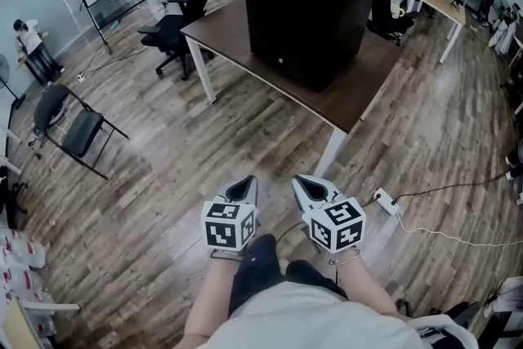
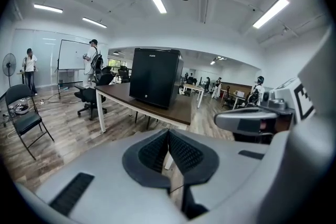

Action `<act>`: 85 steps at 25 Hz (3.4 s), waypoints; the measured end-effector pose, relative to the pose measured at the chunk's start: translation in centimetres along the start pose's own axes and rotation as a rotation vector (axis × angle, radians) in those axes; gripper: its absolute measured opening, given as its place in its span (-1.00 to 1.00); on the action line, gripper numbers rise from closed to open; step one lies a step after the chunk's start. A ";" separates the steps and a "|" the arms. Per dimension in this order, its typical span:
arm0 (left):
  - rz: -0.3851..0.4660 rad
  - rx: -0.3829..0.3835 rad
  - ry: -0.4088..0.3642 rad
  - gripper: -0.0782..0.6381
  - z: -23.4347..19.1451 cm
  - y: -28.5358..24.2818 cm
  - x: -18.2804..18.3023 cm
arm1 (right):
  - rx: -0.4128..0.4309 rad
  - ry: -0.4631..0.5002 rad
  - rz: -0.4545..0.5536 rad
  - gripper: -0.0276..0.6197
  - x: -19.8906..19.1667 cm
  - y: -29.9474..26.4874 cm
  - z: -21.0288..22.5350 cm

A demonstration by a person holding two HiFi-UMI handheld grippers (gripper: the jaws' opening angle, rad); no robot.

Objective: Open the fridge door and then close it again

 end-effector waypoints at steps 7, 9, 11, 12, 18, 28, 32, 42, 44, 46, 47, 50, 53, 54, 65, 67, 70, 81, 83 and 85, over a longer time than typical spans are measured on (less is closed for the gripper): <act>0.012 0.004 0.018 -0.76 -2.7 -1.5 1.0 | 0.040 -0.017 -0.001 -0.92 0.8 -3.1 0.3; 0.017 -0.006 0.020 -0.76 -4.2 -2.0 1.4 | 0.035 -0.001 0.003 -0.92 1.6 -4.8 0.1; 0.025 -0.021 0.015 -0.76 -6.2 -2.5 2.1 | 0.021 0.016 0.012 -0.92 2.6 -7.0 0.2; 0.026 -0.035 0.012 -0.76 -7.3 -2.9 2.5 | 0.014 0.016 0.016 -0.92 3.1 -8.3 0.2; 0.001 -0.097 0.003 -0.76 -17.0 -3.5 5.1 | 0.024 0.008 0.038 -0.92 6.8 -17.7 -4.4; -0.013 -0.155 -0.098 -0.76 -32.3 -2.0 11.1 | 0.011 0.004 0.108 -0.92 12.8 -31.0 -12.1; -0.031 -0.171 -0.076 -0.76 -35.3 -2.0 10.7 | 0.003 0.017 0.075 -0.92 12.6 -33.7 -13.7; -0.023 -0.214 -0.056 -0.76 -40.1 -4.2 12.6 | -0.038 0.019 0.058 -0.92 14.7 -39.6 -12.7; -0.028 -0.216 -0.061 -0.76 -41.3 -5.1 13.3 | -0.046 0.007 0.056 -0.92 15.1 -40.9 -12.1; -0.032 -0.217 -0.060 -0.76 -42.5 -6.2 14.1 | -0.056 -0.009 0.060 -0.92 15.7 -42.4 -11.1; -0.034 -0.218 -0.060 -0.76 -43.2 -6.9 14.5 | -0.059 -0.013 0.068 -0.92 16.2 -43.3 -10.6; -0.042 -0.235 -0.081 -0.76 -45.0 -9.4 16.2 | -0.069 0.014 0.090 -0.92 18.2 -46.5 -9.2; -0.051 -0.249 -0.102 -0.76 -46.6 -12.3 18.2 | -0.089 0.031 0.089 -0.92 19.6 -49.5 -7.3; -0.055 -0.256 -0.107 -0.76 -47.1 -13.3 19.0 | -0.096 0.023 0.090 -0.92 20.1 -50.4 -6.5; -0.075 -0.376 -0.180 -0.76 -47.6 -24.3 25.1 | -0.244 -0.010 0.152 -0.92 24.6 -54.6 4.0; -0.084 -0.412 -0.208 -0.76 -46.5 -26.0 25.5 | -0.267 -0.021 0.139 -0.92 24.4 -54.8 5.5; -0.111 -0.470 -0.232 -0.76 -45.4 -27.9 25.4 | -0.306 -0.027 0.127 -0.92 24.2 -54.8 6.8; -0.179 -0.676 -0.303 -0.76 -46.6 -35.3 29.2 | -0.528 -0.127 0.160 -0.92 25.6 -56.4 12.0; -0.194 -0.710 -0.317 -0.76 -47.2 -36.4 29.9 | -0.560 -0.140 0.183 -0.92 26.7 -57.0 12.4; -0.195 -0.743 -0.328 -0.76 -47.7 -37.3 30.9 | -0.603 -0.113 0.189 -0.92 27.8 -57.6 12.7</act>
Point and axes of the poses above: the fingertips, and each gripper's own axes: y backward along the fingers, z to its right, x out of its top, the point moved 3 cm from there along y, backward along the fingers, and after that the axes turned 10 degrees about -x, right-handed, at the moved point
